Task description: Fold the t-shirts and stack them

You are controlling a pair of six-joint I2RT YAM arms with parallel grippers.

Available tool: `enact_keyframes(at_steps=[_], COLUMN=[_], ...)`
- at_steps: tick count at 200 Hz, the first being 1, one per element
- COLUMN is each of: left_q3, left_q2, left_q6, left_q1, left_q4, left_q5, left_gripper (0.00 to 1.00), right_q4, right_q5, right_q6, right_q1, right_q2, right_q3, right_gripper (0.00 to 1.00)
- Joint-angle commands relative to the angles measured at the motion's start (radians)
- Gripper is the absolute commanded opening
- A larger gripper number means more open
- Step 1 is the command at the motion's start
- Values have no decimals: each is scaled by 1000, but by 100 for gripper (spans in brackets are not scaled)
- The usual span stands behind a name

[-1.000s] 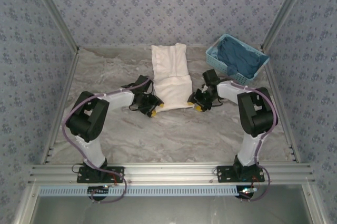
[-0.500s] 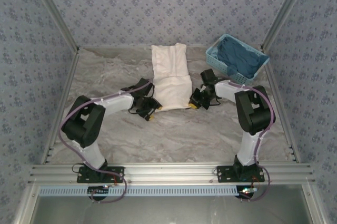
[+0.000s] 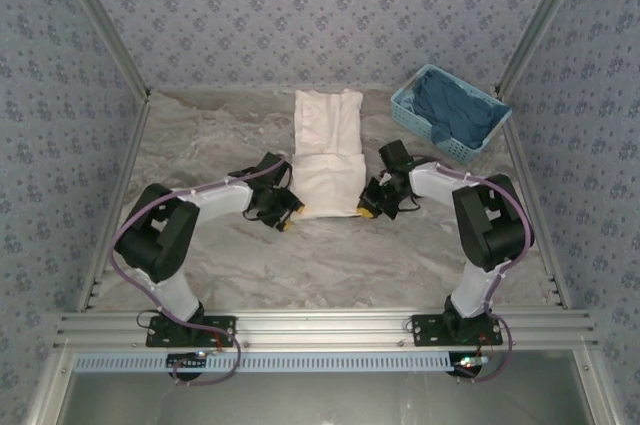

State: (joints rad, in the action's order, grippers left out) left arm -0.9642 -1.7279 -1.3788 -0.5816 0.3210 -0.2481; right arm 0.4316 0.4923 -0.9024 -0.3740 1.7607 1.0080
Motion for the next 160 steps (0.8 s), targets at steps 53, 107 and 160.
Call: enact_keyframes(at_steps=[53, 107, 160], left_q3=[-47, 30, 38], left_q2=[28, 204, 432], left_q6=[2, 157, 277], left_q1=[-40, -62, -99], left_q4=[24, 170, 325], left_q5=[91, 29, -132], left_gripper=[0, 0, 0], right_q4=[109, 247, 433], right_q5=[24, 6, 46], right_q6=[49, 139, 89], right_q1=[-19, -69, -164], right_q2=[-93, -224, -471], right_q3=[-45, -70, -85], right_gripper=[0, 0, 0])
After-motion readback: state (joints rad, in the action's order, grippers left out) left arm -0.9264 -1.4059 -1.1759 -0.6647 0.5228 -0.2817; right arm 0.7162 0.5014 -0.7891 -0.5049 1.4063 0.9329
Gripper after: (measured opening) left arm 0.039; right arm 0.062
